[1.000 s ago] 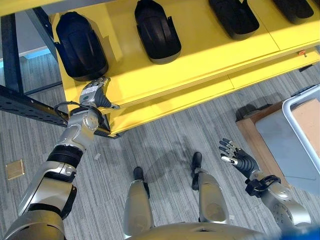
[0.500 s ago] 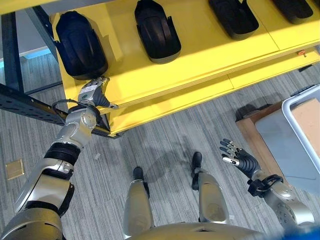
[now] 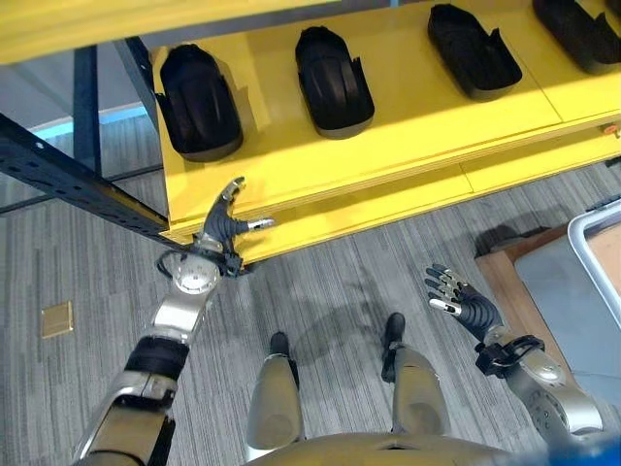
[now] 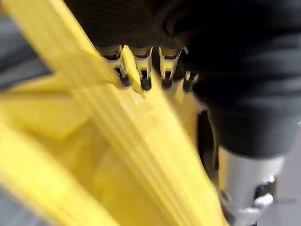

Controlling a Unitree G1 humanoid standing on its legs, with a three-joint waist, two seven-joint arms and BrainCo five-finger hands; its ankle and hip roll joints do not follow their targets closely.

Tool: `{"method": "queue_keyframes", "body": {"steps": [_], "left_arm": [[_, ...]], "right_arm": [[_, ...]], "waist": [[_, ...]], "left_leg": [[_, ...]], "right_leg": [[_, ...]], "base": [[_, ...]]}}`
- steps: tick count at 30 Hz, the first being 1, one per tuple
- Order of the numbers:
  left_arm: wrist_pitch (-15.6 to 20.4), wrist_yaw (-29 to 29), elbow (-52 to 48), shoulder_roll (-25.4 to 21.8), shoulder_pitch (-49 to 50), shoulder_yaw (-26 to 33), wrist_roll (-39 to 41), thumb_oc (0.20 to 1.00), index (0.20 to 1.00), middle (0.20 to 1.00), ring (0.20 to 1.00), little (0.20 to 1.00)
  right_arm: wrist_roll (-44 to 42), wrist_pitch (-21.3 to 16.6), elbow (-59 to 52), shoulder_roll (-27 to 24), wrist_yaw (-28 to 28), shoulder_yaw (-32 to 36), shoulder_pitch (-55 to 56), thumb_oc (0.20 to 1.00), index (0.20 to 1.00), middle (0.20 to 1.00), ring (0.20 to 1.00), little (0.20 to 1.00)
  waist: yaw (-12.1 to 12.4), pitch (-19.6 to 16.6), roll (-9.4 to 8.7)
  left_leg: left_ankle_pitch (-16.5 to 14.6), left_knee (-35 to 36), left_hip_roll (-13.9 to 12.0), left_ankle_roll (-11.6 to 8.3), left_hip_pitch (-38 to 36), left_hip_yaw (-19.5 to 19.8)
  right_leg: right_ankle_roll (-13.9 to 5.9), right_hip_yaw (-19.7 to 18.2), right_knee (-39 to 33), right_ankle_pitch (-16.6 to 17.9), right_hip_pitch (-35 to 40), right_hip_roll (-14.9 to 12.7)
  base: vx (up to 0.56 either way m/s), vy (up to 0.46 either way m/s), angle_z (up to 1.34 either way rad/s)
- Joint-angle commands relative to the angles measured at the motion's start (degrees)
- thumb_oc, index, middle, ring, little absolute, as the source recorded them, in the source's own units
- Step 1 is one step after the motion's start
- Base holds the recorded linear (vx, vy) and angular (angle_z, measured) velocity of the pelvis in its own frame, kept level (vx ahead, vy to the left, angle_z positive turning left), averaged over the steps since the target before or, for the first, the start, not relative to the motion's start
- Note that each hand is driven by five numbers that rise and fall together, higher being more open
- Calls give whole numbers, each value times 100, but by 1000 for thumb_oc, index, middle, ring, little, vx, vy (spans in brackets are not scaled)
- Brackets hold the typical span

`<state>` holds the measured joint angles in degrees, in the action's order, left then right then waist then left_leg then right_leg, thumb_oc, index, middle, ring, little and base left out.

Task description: Move parts from the plastic box to the shelf.

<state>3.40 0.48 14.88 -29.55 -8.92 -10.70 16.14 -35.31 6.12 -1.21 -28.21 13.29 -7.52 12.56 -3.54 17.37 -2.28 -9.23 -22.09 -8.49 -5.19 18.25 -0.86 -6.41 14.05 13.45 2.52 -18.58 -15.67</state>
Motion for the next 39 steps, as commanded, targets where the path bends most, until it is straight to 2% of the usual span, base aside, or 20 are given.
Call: {"method": "queue_keyframes", "body": {"steps": [1,5,9,11,15,16,17,21,31,35,39], "left_arm": [[-94,544,116,106,802,-367,1023,1000,1000,1000,1000,1000],[-48,535,-409,444,1764,52,2580,1000,1000,1000,1000,1000],[57,538,-867,487,2232,293,2741,1000,1000,1000,1000,1000],[72,556,-1002,615,2546,489,2980,1000,1000,1000,1000,1000],[163,580,-1225,564,2747,639,2622,1000,1000,1000,1000,1000],[276,580,-1304,516,2898,774,2227,1000,1000,1000,1000,1000],[275,580,-1305,516,2898,775,2226,1000,1000,1000,1000,1000],[499,473,-1473,357,2876,771,1219,1000,1000,1000,1000,1000],[679,293,-1563,297,2536,559,516,1000,1000,1000,1000,1000],[725,216,-1567,252,2429,523,164,1000,1000,1000,1000,1000],[750,43,-1519,169,2270,494,-510,1000,1000,1000,1000,1000]], "right_arm": [[-162,-375,-426,2,-8,-13,58,1000,1000,1000,1000,1000],[-154,-565,-456,82,-80,-6,192,1000,1000,1000,1000,1000],[-146,-652,-444,165,-186,50,303,1000,1000,1000,1000,1000],[-126,-671,-427,215,-233,118,415,1000,1000,1000,1000,1000],[-128,-656,-374,277,-274,161,482,1000,1000,1000,1000,1000],[-166,-633,-396,314,-261,206,583,1000,1000,1000,1000,1000],[-166,-633,-397,315,-262,206,582,1000,1000,1000,1000,1000],[-254,-633,-415,329,-260,241,668,1000,1000,1000,1000,1000],[-346,-610,-548,223,-292,265,755,1000,1000,1000,1000,1000],[-408,-582,-603,174,-309,314,795,1000,1000,1000,1000,1000],[-478,-568,-665,94,-339,430,879,1000,1000,1000,1000,1000]], "waist": [[-2,-59,-126],[121,-201,-61],[182,-341,-40],[224,-548,-4],[241,-747,26],[227,-936,47],[221,-949,44],[181,-1147,45],[20,-1337,65],[-60,-1381,121],[-250,-1379,217]], "left_leg": [[589,313,15,140,26,-109],[696,622,40,144,-285,-20],[778,896,64,134,-526,-5],[866,1212,79,128,-789,-25],[936,1494,71,110,-1074,-63],[964,1708,36,94,-1283,-137],[981,1720,42,98,-1270,-134],[984,1886,-3,84,-1497,-247],[1051,2146,-133,37,-1851,-541],[1107,2252,-204,-7,-1982,-695],[1097,2255,-283,-49,-2128,-930]], "right_leg": [[-203,-96,433,-483,530,-131],[-213,55,182,-463,892,-112],[-230,171,-48,-431,1153,-76],[-245,262,-305,-391,1393,-13],[-267,319,-584,-338,1651,39],[-296,335,-811,-311,1829,82],[-296,341,-825,-296,1820,79],[-326,284,-1004,-271,1953,115],[-349,3,-1202,-208,2004,221],[-346,-112,-1296,-172,1993,285],[-330,-347,-1355,-160,1955,353]], "base": [[32,-24,2],[40,-45,6],[24,-44,21],[56,-39,10],[38,-18,4],[63,-9,-5],[66,-13,-5],[27,-4,-13],[13,-17,-25],[19,-31,-19],[28,-26,-31]]}}
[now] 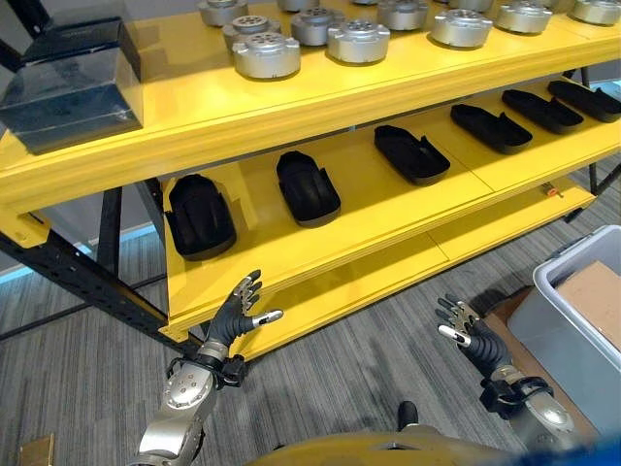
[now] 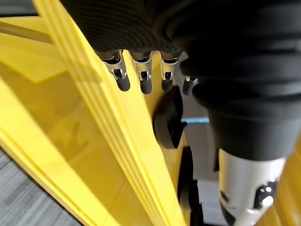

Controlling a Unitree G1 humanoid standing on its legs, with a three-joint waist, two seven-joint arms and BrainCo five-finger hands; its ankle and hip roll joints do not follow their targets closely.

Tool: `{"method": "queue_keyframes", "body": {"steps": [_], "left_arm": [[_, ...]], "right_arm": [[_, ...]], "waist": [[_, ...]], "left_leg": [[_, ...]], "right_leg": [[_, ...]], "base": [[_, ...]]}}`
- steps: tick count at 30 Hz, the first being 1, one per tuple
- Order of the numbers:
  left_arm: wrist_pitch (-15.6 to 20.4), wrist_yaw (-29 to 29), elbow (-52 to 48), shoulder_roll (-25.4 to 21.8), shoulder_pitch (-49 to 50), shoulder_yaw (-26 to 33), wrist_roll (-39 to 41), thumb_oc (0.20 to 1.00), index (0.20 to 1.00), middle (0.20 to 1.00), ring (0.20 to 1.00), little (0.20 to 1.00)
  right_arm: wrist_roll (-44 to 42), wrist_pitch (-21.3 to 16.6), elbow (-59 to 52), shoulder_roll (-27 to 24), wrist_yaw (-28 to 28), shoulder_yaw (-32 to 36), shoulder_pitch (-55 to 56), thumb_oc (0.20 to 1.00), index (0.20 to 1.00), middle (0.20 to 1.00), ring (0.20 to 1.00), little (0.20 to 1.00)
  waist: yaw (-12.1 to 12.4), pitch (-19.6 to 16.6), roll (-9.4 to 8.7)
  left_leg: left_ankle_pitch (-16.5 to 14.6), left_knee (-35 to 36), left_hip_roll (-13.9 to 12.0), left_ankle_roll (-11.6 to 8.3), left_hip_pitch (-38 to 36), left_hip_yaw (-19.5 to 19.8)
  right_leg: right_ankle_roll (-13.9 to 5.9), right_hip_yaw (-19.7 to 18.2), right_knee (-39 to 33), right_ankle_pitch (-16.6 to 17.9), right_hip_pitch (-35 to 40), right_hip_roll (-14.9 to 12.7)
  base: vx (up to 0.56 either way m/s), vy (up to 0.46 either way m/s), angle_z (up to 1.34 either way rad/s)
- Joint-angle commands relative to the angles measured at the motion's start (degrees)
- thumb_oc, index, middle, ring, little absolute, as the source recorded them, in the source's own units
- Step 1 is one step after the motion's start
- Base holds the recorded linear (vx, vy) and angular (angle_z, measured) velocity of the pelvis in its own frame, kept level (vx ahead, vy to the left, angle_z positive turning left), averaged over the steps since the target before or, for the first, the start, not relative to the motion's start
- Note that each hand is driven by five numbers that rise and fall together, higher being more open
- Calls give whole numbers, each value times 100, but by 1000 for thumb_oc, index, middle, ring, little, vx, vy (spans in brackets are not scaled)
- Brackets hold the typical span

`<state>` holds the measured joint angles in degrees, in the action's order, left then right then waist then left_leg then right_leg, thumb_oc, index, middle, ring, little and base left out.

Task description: Move parts from the plastic box to the shelf.

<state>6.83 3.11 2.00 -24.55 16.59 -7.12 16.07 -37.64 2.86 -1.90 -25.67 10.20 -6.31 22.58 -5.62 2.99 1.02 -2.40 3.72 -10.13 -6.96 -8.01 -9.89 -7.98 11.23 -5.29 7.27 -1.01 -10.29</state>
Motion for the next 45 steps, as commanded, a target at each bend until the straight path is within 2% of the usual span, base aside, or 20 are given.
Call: {"method": "queue_keyframes", "body": {"steps": [1,9,15,21,33,45], "left_arm": [[419,-257,-239,-349,-326,127,-601,1000,1000,1000,1000,1000],[436,-637,-88,-488,-898,53,-1593,1000,1000,1000,1000,1000],[376,-951,405,-562,-1551,-88,-2449,1000,1000,1000,1000,1000],[247,-1308,1042,-545,-2253,-226,-2807,1000,1000,1000,1000,1000],[47,-1720,1902,-520,-3157,-574,-3103,1000,1000,1000,1000,1000],[-105,-1934,2498,-514,-3757,-782,-3037,1000,1000,1000,1000,1000]], "right_arm": [[-251,-233,-607,-178,-29,313,-118,1000,1000,1000,1000,1000],[-286,-187,-677,-298,-8,374,-85,1000,1000,1000,1000,1000],[-316,-172,-713,-386,-2,386,-89,1000,1000,1000,1000,1000],[-375,-153,-754,-470,22,329,-132,1000,1000,1000,1000,1000],[-448,-184,-785,-549,-12,154,-246,1000,1000,1000,1000,1000],[-499,-260,-793,-611,-36,26,-315,1000,1000,1000,1000,1000]], "waist": [[-71,65,-89],[-331,109,21],[-520,138,63],[-679,286,72],[-816,600,-7],[-851,898,-134]], "left_leg": [[413,-325,-130,122,478,-71],[430,-292,-192,75,407,-367],[469,-245,-212,34,457,-553],[475,-304,-215,11,626,-685],[484,-446,-231,3,926,-802],[488,-628,-257,-3,1201,-792]], "right_leg": [[-173,-98,526,-639,182,-175],[-160,-385,579,-634,-33,-108],[-169,-542,589,-591,-262,-75],[-173,-702,757,-568,-621,-82],[-170,-874,1012,-554,-1115,-52],[-157,-939,1145,-536,-1407,-39]], "base": [[12,-9,-30],[9,-6,-20],[-3,-5,-17],[-21,4,-19],[-34,-2,-7],[-38,-8,-4]]}}
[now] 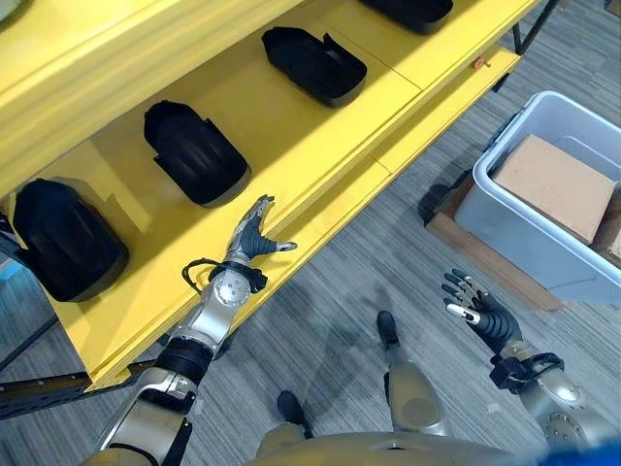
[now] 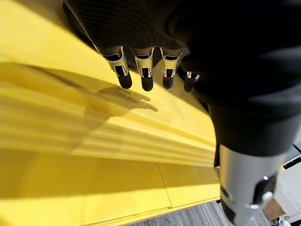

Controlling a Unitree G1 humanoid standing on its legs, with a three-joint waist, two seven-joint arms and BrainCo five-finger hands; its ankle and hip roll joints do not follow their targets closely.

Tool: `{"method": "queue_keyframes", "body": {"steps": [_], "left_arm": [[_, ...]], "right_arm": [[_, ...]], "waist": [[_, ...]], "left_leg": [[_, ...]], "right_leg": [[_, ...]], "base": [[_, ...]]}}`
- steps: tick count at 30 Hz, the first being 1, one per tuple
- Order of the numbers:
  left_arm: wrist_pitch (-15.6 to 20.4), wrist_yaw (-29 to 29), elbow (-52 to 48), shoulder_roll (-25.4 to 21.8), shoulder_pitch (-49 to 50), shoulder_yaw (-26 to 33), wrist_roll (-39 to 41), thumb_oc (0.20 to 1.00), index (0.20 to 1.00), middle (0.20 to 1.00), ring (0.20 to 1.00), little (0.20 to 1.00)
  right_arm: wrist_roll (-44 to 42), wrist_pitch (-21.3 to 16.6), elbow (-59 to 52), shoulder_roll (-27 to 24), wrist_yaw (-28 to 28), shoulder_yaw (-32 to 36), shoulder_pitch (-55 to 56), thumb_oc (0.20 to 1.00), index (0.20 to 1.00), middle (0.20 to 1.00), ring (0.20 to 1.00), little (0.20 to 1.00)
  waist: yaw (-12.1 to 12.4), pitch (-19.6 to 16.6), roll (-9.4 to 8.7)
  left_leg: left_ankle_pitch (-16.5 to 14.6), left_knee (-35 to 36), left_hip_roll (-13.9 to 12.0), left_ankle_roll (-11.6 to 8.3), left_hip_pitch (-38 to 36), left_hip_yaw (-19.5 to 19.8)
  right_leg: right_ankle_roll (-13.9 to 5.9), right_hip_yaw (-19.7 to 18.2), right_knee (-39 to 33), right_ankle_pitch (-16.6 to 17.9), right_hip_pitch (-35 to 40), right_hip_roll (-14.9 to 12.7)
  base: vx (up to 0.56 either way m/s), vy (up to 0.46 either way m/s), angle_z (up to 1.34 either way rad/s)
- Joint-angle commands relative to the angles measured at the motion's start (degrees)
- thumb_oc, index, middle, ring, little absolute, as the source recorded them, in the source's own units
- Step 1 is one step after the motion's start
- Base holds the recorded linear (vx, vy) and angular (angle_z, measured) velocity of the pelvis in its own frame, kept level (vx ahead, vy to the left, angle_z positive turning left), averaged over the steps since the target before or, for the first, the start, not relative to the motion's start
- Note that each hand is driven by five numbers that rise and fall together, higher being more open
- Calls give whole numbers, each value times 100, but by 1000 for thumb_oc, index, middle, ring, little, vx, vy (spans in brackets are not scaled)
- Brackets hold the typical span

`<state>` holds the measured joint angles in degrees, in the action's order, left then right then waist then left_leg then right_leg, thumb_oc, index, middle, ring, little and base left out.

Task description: Move parts from the plastic box to the shelf.

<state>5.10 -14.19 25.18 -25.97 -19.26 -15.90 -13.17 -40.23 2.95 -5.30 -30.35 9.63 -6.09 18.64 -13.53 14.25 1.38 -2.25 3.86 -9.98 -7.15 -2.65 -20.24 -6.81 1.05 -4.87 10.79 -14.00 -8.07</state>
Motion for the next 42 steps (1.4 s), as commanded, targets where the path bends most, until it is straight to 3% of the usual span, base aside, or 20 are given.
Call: {"method": "queue_keyframes", "body": {"steps": [1,3,42], "left_arm": [[48,-244,302,-352,-283,53,-95,1000,1000,1000,1000,1000],[18,-283,489,-347,-402,12,-95,1000,1000,1000,1000,1000],[-307,-532,2388,-665,-1633,-140,207,1000,1000,1000,1000,1000]], "right_arm": [[-251,-275,-461,-165,19,-21,60,1000,1000,1000,1000,1000],[-257,-291,-456,-192,18,-43,49,1000,1000,1000,1000,1000],[-347,-433,-493,-505,99,-180,-66,1000,1000,1000,1000,1000]], "waist": [[-71,-175,-191],[-78,-138,-193],[-94,300,-384]], "left_leg": [[480,-667,-271,12,706,249],[367,-688,-264,-25,685,304],[328,-1174,-253,-48,1438,547]], "right_leg": [[-270,78,1116,-881,-141,-267],[-312,69,1151,-990,-119,-269],[-267,86,1403,-938,-615,-228]], "base": [[-32,1,0],[20,9,1],[-1,1,1]]}}
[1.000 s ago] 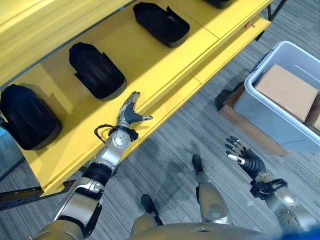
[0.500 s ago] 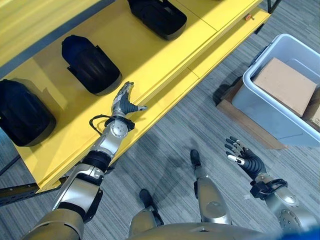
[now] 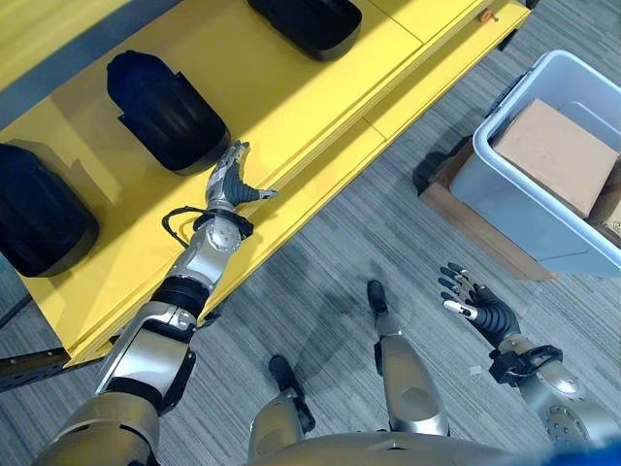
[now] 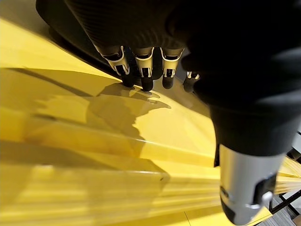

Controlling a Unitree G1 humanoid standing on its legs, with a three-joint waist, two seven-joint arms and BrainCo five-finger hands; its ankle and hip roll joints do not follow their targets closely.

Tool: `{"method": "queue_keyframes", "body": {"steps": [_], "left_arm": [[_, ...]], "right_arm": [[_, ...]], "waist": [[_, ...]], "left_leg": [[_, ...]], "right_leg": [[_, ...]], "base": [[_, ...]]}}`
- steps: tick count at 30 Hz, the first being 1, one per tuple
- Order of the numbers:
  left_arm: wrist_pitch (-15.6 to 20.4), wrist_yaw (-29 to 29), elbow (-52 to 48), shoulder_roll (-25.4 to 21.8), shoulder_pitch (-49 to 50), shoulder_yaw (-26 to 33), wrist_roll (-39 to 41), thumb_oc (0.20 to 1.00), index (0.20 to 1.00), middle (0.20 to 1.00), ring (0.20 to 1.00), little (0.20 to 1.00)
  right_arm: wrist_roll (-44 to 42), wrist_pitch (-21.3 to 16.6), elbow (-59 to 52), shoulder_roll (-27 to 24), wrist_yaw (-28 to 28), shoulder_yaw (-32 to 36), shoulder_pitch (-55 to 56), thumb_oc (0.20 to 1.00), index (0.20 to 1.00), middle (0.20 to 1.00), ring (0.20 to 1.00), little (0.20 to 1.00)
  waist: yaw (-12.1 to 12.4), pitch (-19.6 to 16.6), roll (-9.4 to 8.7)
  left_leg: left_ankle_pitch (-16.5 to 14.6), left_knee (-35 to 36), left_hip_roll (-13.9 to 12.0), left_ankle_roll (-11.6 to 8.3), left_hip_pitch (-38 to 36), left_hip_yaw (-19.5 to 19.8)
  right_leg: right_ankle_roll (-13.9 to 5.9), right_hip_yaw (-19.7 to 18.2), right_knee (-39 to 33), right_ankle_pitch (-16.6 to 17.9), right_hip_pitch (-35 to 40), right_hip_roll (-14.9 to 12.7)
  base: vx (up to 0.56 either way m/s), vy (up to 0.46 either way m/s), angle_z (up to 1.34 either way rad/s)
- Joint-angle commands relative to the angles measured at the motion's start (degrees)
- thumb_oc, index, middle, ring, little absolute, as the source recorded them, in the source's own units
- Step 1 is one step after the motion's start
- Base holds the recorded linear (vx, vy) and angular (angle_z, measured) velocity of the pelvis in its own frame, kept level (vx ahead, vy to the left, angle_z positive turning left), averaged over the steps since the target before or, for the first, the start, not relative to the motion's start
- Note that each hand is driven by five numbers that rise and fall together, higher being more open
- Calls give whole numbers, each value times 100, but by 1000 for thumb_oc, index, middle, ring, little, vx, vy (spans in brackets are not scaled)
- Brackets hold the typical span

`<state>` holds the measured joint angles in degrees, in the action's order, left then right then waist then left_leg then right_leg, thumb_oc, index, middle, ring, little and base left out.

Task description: Move parts from the plastic box to the shelf.

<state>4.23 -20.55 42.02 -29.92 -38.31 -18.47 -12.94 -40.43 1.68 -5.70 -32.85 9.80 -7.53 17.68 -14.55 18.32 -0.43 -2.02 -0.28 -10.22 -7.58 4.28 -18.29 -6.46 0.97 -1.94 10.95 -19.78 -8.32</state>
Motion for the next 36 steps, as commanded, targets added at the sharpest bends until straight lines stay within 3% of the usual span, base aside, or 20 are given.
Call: {"method": "queue_keyframes", "body": {"steps": [1,29,36], "left_arm": [[-222,106,723,-287,266,120,191,1000,1000,1000,1000,1000],[-256,174,1192,-549,-237,-140,35,1000,1000,1000,1000,1000],[-144,289,990,-348,50,-273,-83,1000,1000,1000,1000,1000]], "right_arm": [[-330,-308,-452,-257,86,-34,35,1000,1000,1000,1000,1000],[-342,-396,-431,-372,219,-58,5,1000,1000,1000,1000,1000],[-338,-426,-396,-354,241,-61,0,1000,1000,1000,1000,1000]], "waist": [[10,-102,-207],[-7,-144,-214],[16,-162,-201]], "left_leg": [[306,-769,-229,-5,761,356],[259,-929,-209,-3,1091,415],[226,-968,-194,11,1139,440]], "right_leg": [[-303,96,1112,-950,-40,-203],[-301,55,1123,-894,-277,-171],[-288,36,1146,-916,-301,-161]], "base": [[0,0,0],[0,0,0],[2,1,1]]}}
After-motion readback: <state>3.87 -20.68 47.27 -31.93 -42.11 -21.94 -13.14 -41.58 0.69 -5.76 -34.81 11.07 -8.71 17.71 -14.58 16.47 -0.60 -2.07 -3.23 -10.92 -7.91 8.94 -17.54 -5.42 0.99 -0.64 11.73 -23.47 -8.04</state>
